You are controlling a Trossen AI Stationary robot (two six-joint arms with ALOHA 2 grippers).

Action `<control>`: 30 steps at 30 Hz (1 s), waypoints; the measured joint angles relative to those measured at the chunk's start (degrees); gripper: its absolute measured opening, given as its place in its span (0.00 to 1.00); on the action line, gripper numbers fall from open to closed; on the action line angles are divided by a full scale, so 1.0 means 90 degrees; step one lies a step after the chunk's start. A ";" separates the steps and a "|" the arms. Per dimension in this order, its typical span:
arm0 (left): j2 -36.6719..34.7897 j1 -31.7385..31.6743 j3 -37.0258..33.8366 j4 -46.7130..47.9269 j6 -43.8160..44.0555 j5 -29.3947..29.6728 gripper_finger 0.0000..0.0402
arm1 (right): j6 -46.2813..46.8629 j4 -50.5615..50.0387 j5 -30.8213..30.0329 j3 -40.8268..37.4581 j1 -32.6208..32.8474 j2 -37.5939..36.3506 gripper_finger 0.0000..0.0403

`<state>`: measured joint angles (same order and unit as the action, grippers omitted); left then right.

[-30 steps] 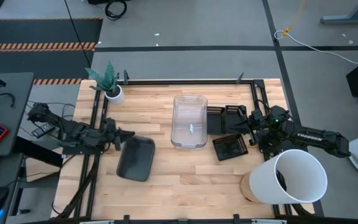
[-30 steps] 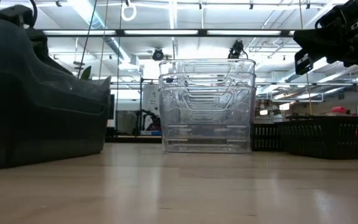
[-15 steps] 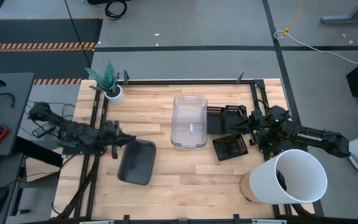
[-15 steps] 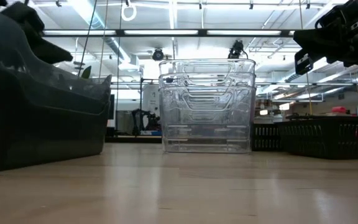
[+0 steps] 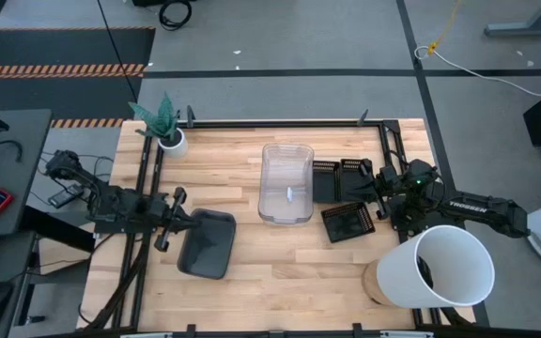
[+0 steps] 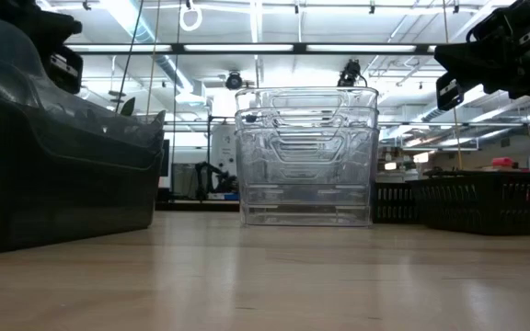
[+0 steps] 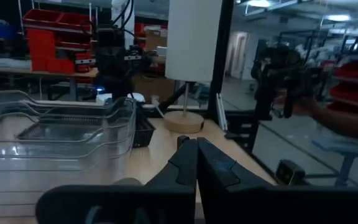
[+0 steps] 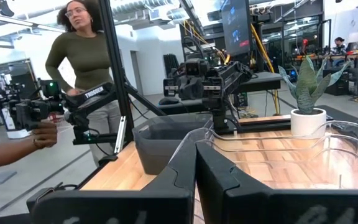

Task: Stack baskets by color
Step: Adjust the stacked transparent bins

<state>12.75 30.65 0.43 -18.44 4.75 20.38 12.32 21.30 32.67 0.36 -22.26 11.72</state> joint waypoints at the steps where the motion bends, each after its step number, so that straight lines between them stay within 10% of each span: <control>1: 0.0003 0.0000 0.0000 0.0010 -0.0074 0.0000 0.02 | -0.0001 0.0000 0.0000 0.0000 0.0000 0.0001 0.03; 30: 0.0000 0.0015 -0.0005 0.0870 0.0562 -0.0010 0.06 | 0.1469 0.0822 -0.0447 0.0000 0.0007 0.0001 0.03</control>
<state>12.75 30.79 0.38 -10.61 9.80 20.29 25.54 28.70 28.64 0.36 -22.20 11.73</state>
